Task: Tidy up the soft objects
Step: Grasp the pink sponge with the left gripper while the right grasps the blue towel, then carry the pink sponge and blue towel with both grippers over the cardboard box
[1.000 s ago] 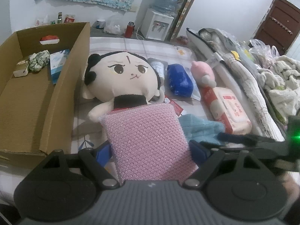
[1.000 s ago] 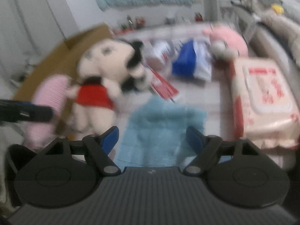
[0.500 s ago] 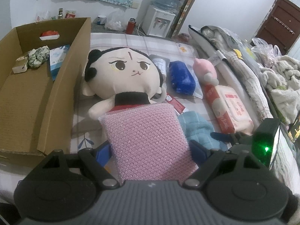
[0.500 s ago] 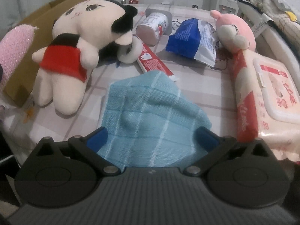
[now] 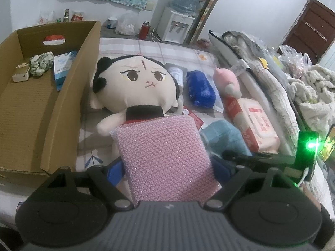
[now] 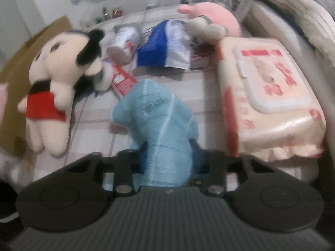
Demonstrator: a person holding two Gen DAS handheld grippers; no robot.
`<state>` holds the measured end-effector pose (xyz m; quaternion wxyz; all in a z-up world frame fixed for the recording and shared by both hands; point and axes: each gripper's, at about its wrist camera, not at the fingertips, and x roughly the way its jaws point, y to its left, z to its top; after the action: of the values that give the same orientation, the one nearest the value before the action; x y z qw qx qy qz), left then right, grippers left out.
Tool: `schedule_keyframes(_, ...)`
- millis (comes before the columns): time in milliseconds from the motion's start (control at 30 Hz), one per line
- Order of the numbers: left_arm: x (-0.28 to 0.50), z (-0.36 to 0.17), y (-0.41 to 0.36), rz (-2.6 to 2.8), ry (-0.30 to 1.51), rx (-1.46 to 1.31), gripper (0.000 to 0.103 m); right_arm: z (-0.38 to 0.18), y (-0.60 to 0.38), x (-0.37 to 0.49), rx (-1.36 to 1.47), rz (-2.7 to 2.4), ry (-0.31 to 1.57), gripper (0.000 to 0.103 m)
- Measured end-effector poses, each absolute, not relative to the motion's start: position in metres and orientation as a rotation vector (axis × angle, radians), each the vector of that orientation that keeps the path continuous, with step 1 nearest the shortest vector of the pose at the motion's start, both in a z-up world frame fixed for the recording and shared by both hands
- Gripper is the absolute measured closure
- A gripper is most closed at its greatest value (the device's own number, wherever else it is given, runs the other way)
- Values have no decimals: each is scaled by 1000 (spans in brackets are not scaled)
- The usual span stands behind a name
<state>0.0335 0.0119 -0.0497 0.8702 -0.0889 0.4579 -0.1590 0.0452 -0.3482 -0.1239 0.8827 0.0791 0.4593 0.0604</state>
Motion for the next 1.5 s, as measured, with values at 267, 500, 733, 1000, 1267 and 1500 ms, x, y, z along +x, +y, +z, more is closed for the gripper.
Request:
schedule_keyframes(267, 21, -32, 20, -314, 889, -181, 17, -91, -357, 17, 293, 146, 856, 80)
schedule_keyframes(500, -1, -4, 39, -261, 795, -175, 17, -40, -335, -1, 297, 265, 751, 80)
schedule_keyframes(733, -20, 27, 82, -167, 688, -205, 17, 5, -294, 11, 273, 426, 695, 80)
schedule_keyframes(1000, 2, 50, 150, -64, 654, -185, 17, 58, -203, 56, 216, 633, 672, 80)
schedule_keyframes(1267, 87, 37, 207, 35, 783, -50, 17, 78, -69, 148, 131, 734, 807, 80)
schedule_keyframes(1500, 168, -10, 222, 23, 982, 130, 17, 39, 45, 230, -16, 666, 1010, 79)
